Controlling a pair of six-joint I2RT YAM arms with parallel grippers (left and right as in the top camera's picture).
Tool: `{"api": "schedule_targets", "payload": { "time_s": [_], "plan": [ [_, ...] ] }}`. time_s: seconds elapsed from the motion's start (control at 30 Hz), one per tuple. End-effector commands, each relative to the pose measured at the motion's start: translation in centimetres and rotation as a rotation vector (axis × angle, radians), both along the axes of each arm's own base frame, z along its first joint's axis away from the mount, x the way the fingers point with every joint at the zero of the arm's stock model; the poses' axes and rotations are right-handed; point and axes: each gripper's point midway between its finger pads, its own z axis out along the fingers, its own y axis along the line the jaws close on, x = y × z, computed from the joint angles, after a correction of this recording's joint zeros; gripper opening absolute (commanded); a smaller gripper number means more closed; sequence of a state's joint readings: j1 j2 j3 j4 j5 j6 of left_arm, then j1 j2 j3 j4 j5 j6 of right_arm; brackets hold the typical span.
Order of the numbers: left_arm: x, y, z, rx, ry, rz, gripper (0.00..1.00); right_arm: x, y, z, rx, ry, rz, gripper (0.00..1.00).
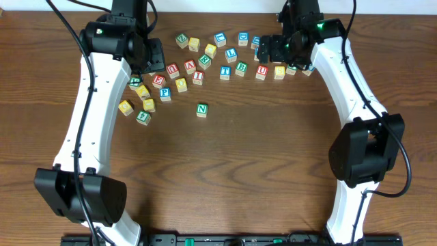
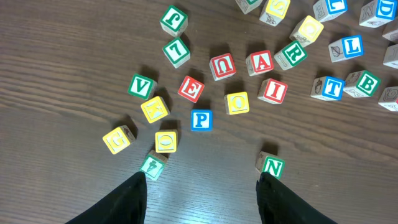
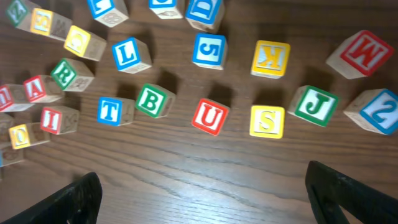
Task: Spell out NEURIPS
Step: 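Move the left gripper over the red E block in the arc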
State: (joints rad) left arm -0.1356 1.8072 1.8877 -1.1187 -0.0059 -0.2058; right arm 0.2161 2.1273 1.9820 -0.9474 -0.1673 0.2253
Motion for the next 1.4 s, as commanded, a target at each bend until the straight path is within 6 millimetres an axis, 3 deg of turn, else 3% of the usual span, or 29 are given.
{"api": "schedule_targets", "payload": {
  "time_s": [0.0,0.23,0.53,0.73,0.9,1.23,1.37],
  "plan": [
    [0.0,0.2,-0.5,0.007,0.013,0.004,0.56,0.2,1.3,0.8,0.041,-0.017,0.018,0.99],
    [0.4,0.1,-0.2,0.004,-0.009,0.005,0.56,0.3,3.1,1.4,0.018,-0.058,0.072,0.99],
    [1.0,0.0,0.0,0.000,-0.032,0.005,0.56,-0.7,3.4,2.2,-0.032,-0.040,0.090,0.99],
    [1.0,0.0,0.0,0.000,-0.034,0.005,0.56,-2.0,3.9,1.7,-0.044,0.006,0.107,0.99],
    [1.3,0.0,-0.3,-0.001,-0.032,0.006,0.56,-2.0,4.3,1.8,-0.041,-0.005,0.114,0.99],
    [3.0,-0.3,-4.2,0.006,0.031,0.012,0.56,-1.8,4.4,1.9,-0.024,0.000,0.081,0.99],
    [3.6,-0.4,-6.2,0.043,0.066,-0.062,0.56,-1.8,4.4,1.9,-0.025,0.000,0.081,0.99]
  ]
}}
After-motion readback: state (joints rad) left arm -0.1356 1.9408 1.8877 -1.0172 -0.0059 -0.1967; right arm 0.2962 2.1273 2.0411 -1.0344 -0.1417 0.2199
